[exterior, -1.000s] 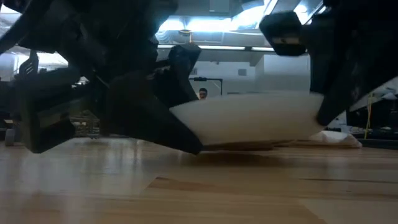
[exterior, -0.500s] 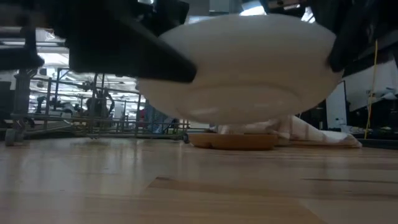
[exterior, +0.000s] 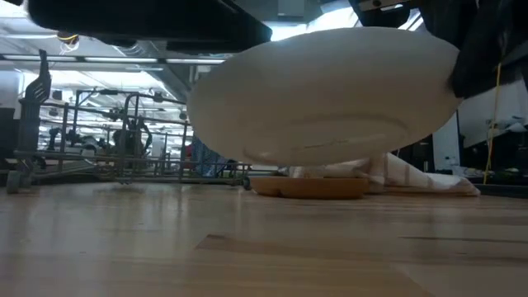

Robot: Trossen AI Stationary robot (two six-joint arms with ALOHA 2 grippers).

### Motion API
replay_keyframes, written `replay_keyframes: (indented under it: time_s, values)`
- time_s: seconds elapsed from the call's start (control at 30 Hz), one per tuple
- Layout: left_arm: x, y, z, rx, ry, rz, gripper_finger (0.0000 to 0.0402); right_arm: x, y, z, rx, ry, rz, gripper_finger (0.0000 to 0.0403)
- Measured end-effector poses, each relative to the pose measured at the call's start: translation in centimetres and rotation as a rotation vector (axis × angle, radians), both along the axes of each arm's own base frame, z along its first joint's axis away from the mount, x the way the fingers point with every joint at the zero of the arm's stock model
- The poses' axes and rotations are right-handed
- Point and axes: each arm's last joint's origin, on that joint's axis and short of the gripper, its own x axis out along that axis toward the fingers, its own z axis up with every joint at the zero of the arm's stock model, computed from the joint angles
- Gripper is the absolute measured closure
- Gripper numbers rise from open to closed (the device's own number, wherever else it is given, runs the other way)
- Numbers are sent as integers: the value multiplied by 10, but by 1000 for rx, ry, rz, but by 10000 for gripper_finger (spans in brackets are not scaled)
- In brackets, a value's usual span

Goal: Sort dishes
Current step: Put the light orange plate into the dish rack

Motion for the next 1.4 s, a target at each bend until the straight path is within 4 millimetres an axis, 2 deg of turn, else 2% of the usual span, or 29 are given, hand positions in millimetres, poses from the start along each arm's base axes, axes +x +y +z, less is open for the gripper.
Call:
replay_keyframes:
  time_s: [0.3, 0.47, 0.57, 0.93, 1.4]
  values:
    - [-2, -2, 2, -45, 1, 36, 254, 0, 2, 0, 50, 23, -1, 393]
    - [-4, 0, 21, -64, -57, 27, 264, -1, 2, 0, 58, 29, 4, 391]
    - [-6, 4, 26, -12, -52, 14, 266, -1, 2, 0, 59, 28, 4, 392]
    - [-8, 23, 7, 116, 145, 57, 266, -1, 2, 0, 57, 32, 4, 391]
    - [-1, 41, 2, 164, 206, 30, 266, -1, 2, 0, 59, 29, 5, 389]
